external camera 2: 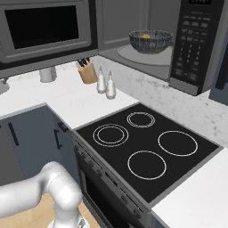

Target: Pick the potato from the sink and place it in the bowl. Then pick the bowl and place it in the microwave. Then close the microwave door and press the start button.

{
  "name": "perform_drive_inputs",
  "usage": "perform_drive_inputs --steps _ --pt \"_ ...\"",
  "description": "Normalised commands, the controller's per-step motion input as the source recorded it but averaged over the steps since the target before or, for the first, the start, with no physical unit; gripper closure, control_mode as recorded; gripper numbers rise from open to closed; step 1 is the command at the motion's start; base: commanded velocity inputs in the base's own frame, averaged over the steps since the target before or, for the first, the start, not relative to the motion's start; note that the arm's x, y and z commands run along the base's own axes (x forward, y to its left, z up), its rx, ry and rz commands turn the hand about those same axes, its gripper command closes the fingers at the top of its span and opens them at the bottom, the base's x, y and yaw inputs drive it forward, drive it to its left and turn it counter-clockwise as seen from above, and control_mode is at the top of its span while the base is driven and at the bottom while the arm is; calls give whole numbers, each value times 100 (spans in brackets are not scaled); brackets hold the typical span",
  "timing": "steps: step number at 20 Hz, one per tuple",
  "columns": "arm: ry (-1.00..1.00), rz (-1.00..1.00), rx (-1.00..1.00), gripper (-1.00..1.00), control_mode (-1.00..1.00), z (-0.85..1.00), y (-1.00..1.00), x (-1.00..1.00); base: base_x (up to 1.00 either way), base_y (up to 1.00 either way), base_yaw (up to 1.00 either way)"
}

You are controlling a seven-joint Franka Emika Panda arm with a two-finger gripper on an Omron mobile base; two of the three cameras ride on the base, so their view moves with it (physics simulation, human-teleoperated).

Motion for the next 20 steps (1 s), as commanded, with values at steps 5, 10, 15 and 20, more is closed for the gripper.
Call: perform_drive_inputs --steps 5,10,15,20 --pt "0 -4 8 -100 -100 32 -78 6 0 0 0" --pt "0 -2 10 -100 -100 38 -90 0 0 0 0" --pt "0 0 13 -100 -100 51 -97 -5 0 0 0" --pt "0 0 15 -100 -100 38 -98 -14 0 0 0"
